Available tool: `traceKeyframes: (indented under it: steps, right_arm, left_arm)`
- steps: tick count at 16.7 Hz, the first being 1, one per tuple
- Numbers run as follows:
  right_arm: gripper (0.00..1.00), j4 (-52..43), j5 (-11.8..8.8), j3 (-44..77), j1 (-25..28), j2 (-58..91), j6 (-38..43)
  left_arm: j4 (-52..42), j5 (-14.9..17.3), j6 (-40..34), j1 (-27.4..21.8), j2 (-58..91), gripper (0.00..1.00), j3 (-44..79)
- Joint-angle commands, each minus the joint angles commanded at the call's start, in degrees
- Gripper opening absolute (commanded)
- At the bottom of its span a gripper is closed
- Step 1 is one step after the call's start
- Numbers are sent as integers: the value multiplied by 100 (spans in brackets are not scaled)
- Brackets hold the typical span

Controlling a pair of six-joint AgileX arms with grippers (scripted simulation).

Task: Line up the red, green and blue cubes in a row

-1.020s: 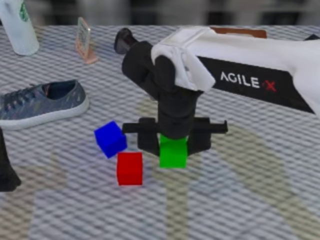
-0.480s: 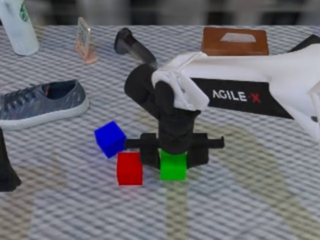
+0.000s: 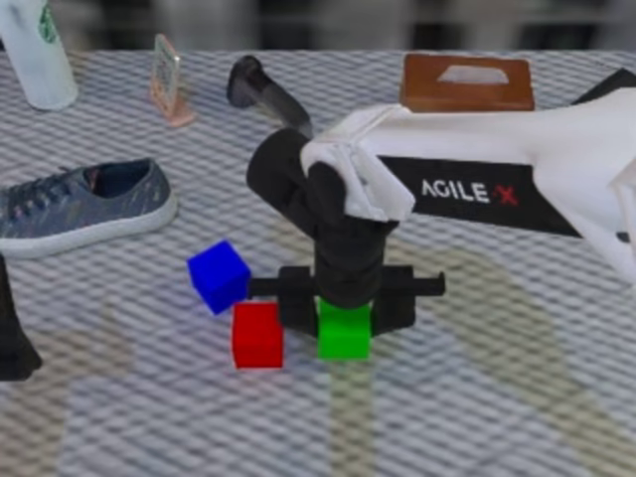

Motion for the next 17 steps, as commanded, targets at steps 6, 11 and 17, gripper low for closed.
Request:
traceKeyframes:
  steps: [6, 11, 17]
  right_arm:
    - [100, 0, 0, 0, 0, 0, 0]
    - [100, 0, 0, 0, 0, 0, 0]
    - [100, -233, -2, 179, 0, -67, 12]
  left_arm:
    - [0, 0, 0, 0, 0, 100, 0]
    - [0, 0, 0, 0, 0, 100, 0]
    - [0, 0, 0, 0, 0, 100, 0]
